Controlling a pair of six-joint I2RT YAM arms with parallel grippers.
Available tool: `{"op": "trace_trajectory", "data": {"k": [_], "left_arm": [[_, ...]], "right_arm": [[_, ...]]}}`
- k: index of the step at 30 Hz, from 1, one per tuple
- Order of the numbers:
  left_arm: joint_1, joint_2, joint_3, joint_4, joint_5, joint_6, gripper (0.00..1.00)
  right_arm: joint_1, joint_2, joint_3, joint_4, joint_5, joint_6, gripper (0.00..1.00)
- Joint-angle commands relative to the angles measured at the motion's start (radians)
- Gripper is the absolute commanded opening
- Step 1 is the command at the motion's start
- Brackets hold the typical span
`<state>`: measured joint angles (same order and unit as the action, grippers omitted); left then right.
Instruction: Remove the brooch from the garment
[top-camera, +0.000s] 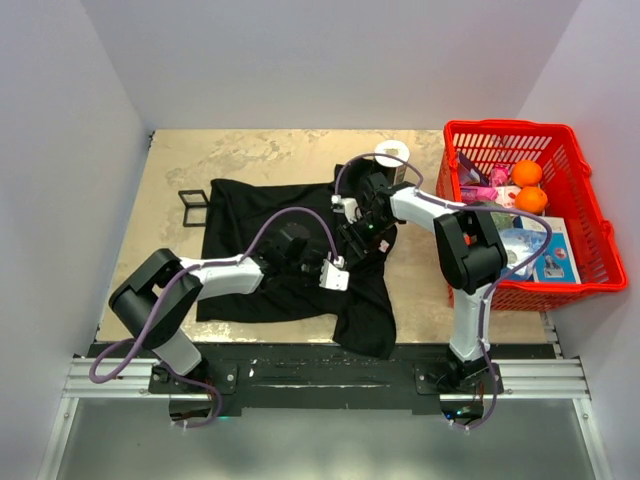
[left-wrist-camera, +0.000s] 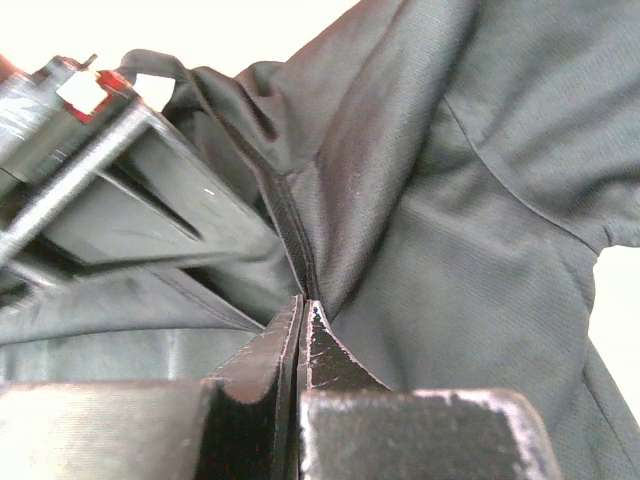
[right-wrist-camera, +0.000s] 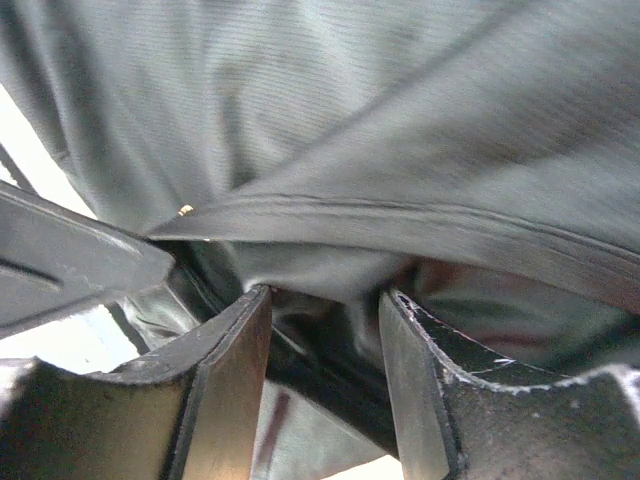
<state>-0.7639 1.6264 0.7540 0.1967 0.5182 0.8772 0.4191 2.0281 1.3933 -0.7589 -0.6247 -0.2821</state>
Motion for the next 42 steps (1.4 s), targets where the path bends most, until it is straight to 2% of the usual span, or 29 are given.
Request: {"op": "trace_trajectory", "data": {"k": [1,2,6,8,15,20,27,29,30,32,33,38,42], "left_arm": [[0.008,-0.045,0.002,0.070,-0.006,-0.046,0.00],[0.008,-0.046,0.002,0.070,-0.007,-0.055,0.00],[0.009,-0.056,-0.007,0.046,-0.023,-0.064,0.00],[0.011,-0.068,-0.034,0.046,-0.026,-0.066,0.00],[0.020,-0.072,-0.081,0.053,-0.032,-0.049,0.00],[0.029,-0.076,-0.085,0.063,-0.015,-0.044,0.00],[0.031,-0.024,-0.050,0.047,-0.012,-0.052,0.00],[0.031,-0.010,-0.027,0.049,-0.021,-0.061,0.00],[0.032,-0.008,-0.025,0.055,-0.030,-0.060,0.00],[0.037,-0.016,-0.027,0.058,-0.035,-0.070,0.01],[0.041,-0.032,-0.027,0.053,-0.038,-0.075,0.03],[0.069,-0.117,-0.033,0.003,-0.058,-0.139,0.28],[0.150,-0.207,-0.009,-0.040,-0.089,-0.272,0.34]], "right_arm": [[0.020,0.001,0.021,-0.003,-0.078,0.003,0.48],[0.024,0.004,0.021,0.001,-0.082,0.007,0.33],[0.026,0.024,0.026,0.020,0.028,0.055,0.00],[0.026,0.014,0.018,0.027,0.112,0.063,0.00],[0.024,-0.104,0.015,0.006,0.252,0.063,0.00],[0.023,-0.206,-0.017,-0.014,0.299,0.035,0.00],[0.024,-0.149,-0.021,0.007,0.310,0.027,0.00],[0.024,-0.129,0.004,0.006,0.342,0.011,0.09],[0.021,-0.121,0.027,-0.003,0.352,0.001,0.19],[0.011,-0.132,0.038,-0.013,0.362,-0.032,0.29],[0.006,-0.161,0.036,-0.011,0.355,-0.048,0.35],[-0.008,-0.253,0.033,-0.008,0.264,-0.181,0.38],[-0.006,-0.282,0.055,0.042,0.183,-0.229,0.36]]}}
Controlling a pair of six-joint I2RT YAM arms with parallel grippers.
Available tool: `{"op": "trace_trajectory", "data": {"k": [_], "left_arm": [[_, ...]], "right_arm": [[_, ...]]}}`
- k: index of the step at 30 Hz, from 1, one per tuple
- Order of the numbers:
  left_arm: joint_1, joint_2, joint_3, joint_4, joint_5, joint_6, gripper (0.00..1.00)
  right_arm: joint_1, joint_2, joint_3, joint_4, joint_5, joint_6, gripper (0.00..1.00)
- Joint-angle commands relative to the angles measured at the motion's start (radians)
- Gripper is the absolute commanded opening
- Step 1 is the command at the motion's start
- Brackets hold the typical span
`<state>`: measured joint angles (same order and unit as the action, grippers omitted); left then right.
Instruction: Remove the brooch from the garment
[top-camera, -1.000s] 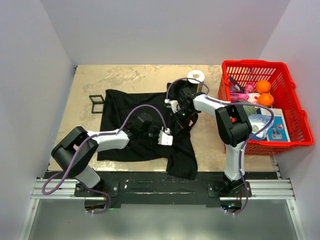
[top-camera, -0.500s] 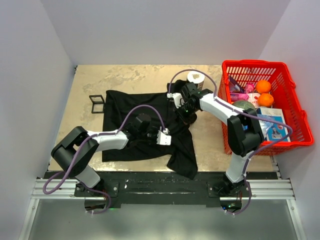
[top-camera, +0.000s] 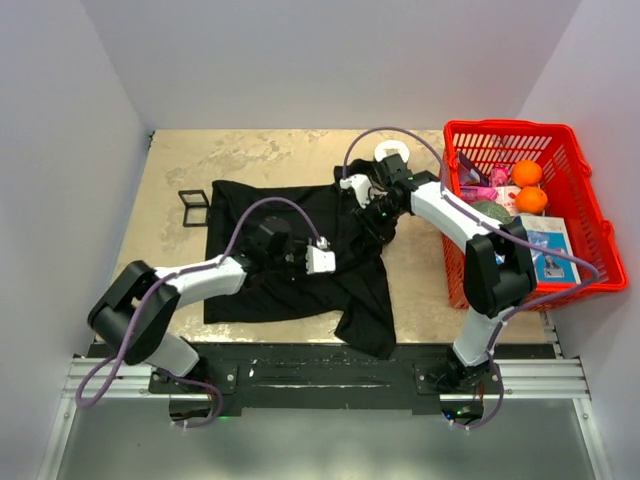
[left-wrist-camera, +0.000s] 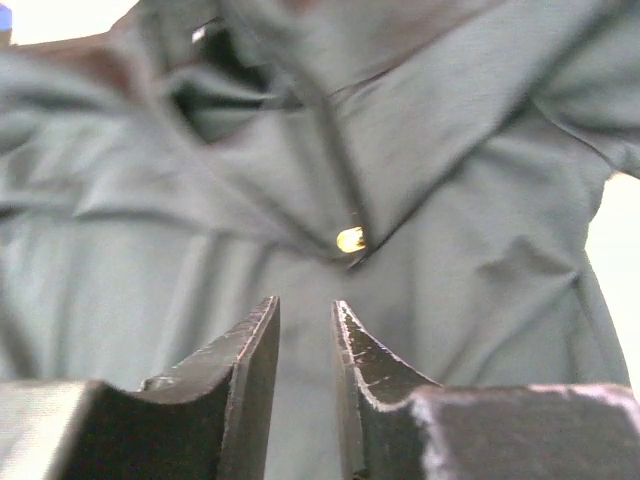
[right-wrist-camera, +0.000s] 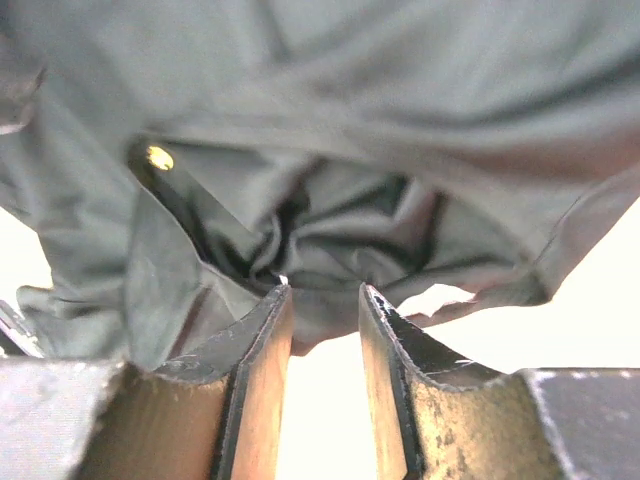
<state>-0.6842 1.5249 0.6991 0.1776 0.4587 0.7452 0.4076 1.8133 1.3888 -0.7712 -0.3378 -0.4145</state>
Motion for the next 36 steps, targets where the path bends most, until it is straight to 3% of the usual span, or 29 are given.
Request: {"op": "trace_trajectory", "data": {"k": [1,5,10,18,22,36], "left_arm": [[0.084,-0.112,0.053,-0.030,-0.037,-0.205,0.36],[0.167,-0.080,0.123,-0.130,-0.062,-0.452,0.37],[0.287,0.058,0.230,-0.222,0.078,-0.767,0.36],[0.311,0.165,0.237,-0.135,0.253,-0.969,0.33],[0.350,0.195,0.186,-0.061,0.273,-1.104,0.31],[0.388,0.205,0.112,0.020,0.271,-1.103,0.29]], "right_arm": [[0.008,-0.069,0.062,0.070,-0.119,-0.095,0.36],[0.062,-0.063,0.050,0.157,-0.138,-0.107,0.31],[0.148,-0.051,-0.011,0.250,-0.069,-0.101,0.24],[0.200,-0.100,-0.140,0.263,-0.066,-0.194,0.19],[0.229,-0.117,-0.207,0.306,-0.026,-0.208,0.17],[0.367,-0.166,-0.343,0.403,0.085,-0.142,0.18]]}}
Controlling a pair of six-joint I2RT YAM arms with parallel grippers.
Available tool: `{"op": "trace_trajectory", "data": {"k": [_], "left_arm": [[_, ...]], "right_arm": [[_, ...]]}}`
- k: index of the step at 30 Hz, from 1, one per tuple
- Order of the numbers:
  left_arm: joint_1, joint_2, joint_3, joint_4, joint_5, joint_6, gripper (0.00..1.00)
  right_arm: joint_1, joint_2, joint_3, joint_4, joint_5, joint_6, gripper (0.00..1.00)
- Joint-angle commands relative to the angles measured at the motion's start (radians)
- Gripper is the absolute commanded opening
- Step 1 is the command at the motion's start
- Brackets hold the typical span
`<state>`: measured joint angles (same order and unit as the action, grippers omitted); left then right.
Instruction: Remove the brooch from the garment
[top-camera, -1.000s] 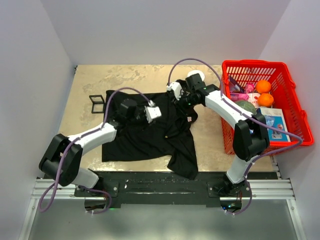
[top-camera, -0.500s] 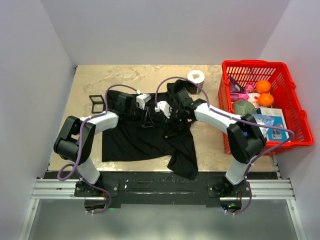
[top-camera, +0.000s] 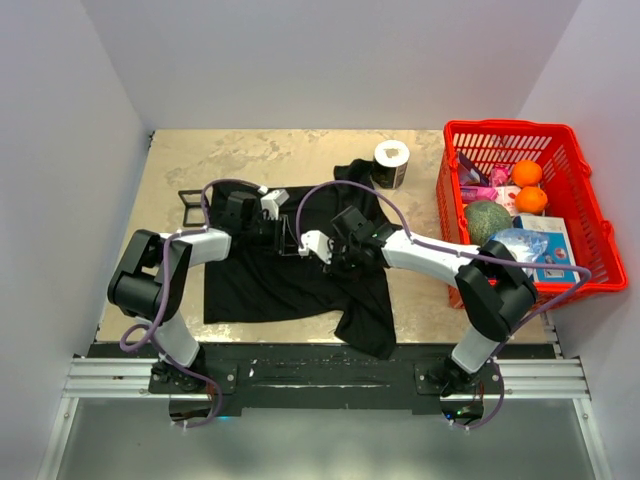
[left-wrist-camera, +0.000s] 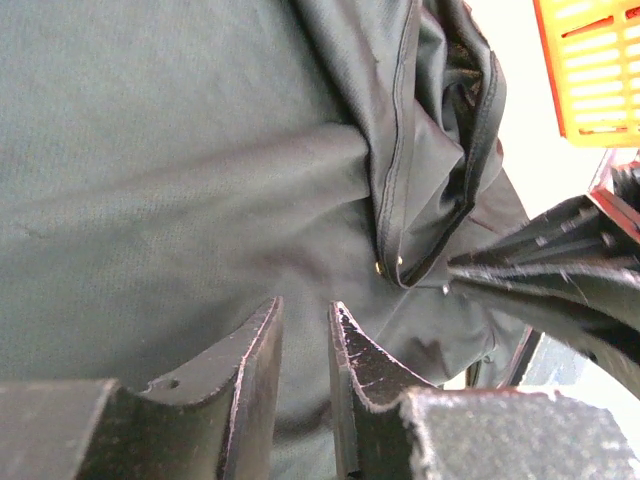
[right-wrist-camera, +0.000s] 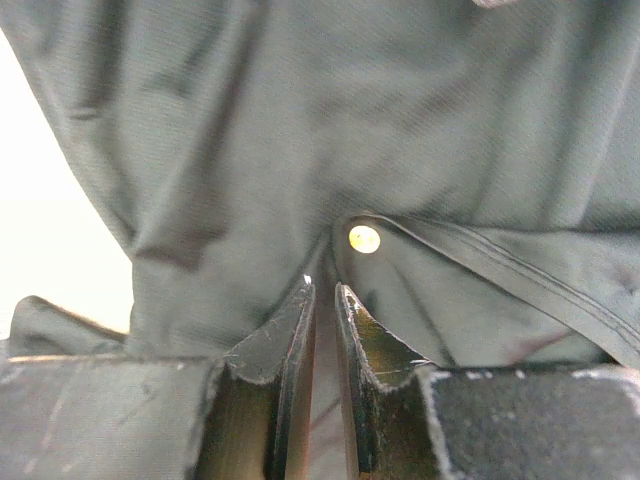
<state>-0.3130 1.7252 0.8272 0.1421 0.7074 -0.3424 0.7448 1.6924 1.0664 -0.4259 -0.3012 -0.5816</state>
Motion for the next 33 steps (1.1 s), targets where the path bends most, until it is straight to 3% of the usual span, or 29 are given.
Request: {"op": "trace_trajectory", "data": {"k": [1,9,16,33], "left_arm": [[0.018,0.007,-0.016,0.057,0.023,-0.015,0.29],[0.031,-0.010,-0.023,0.068,0.021,-0.013,0.29],[0.035,-0.022,-0.031,0.057,0.017,-0.003,0.28],[0.045,0.000,-0.026,0.079,0.018,-0.010,0.28]], "right_arm": [[0.030,-0.042,-0.020,0.059,0.053,0.032,0.18],[0.019,-0.071,0.053,0.047,0.089,0.031,0.12],[0.018,0.006,0.081,0.088,0.160,0.005,0.11],[0.050,-0.003,-0.006,0.088,0.186,0.019,0.12]]}}
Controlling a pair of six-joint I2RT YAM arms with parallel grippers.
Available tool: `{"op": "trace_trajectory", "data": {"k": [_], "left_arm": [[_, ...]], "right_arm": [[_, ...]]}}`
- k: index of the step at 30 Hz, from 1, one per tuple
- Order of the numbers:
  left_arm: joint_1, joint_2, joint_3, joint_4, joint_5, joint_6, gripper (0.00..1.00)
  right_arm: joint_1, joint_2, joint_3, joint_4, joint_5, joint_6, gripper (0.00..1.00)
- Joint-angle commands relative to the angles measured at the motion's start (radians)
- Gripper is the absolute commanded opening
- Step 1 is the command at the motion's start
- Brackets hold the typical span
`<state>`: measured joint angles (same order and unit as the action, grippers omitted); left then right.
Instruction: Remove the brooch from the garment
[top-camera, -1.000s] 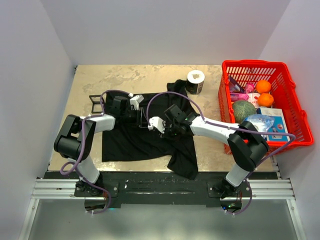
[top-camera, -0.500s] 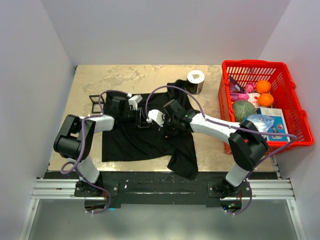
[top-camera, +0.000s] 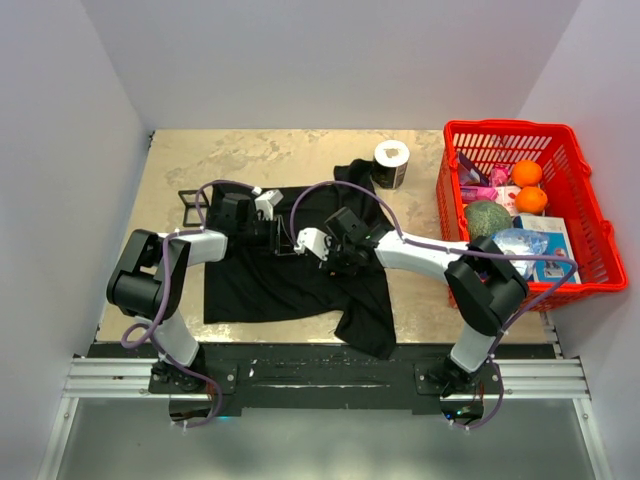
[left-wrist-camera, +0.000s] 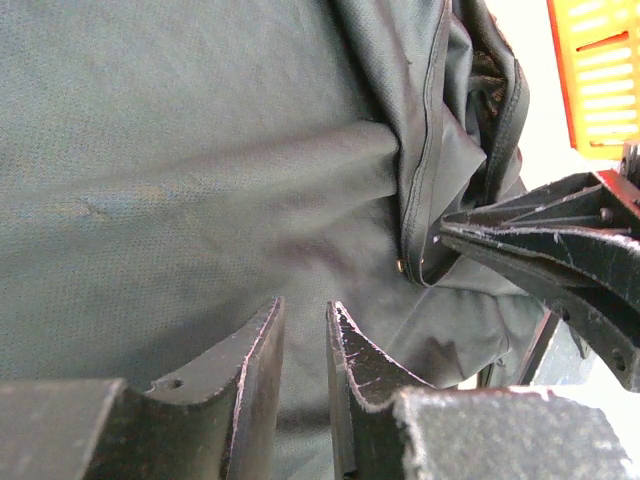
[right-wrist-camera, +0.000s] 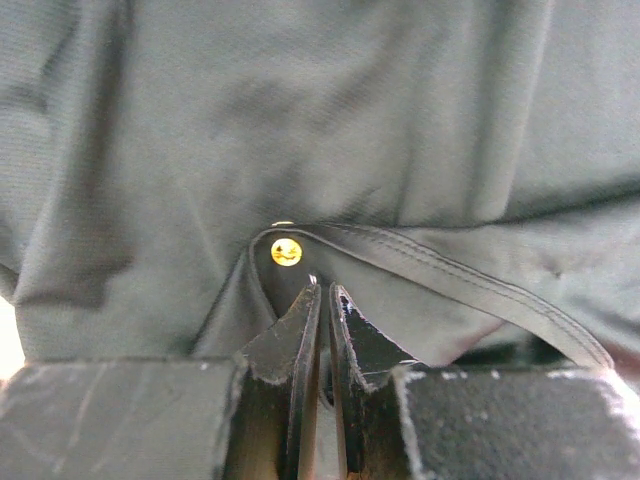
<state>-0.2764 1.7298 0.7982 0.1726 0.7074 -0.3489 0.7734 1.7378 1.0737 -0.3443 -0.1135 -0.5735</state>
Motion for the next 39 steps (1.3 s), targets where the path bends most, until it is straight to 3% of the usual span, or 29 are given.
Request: {"op": "trace_trajectory", "data": {"k": [1,10,19,23,30,39], "left_arm": [[0.008,-0.004,0.004,0.048,0.015,-0.004,0.28],[0.011,-0.010,0.004,0.042,0.012,0.002,0.28],[0.011,0.005,0.013,0.039,0.014,0.001,0.28],[0.013,0.010,0.018,0.036,0.020,0.004,0.28],[0.013,0.022,0.019,0.047,0.027,-0.005,0.28],[0.014,0.030,0.035,0.022,0.024,0.007,0.28]], "right_arm": [[0.026,-0.050,-0.018,0.005,-0.003,0.015,0.12],[0.087,-0.067,-0.038,0.002,-0.020,0.058,0.12],[0.069,-0.040,0.028,-0.011,0.012,0.057,0.13],[-0.025,-0.075,0.132,-0.120,-0.168,0.011,0.15],[-0.065,-0.129,0.089,-0.217,-0.265,-0.300,0.12],[-0.062,-0.072,0.058,-0.242,-0.336,-0.509,0.11]]}}
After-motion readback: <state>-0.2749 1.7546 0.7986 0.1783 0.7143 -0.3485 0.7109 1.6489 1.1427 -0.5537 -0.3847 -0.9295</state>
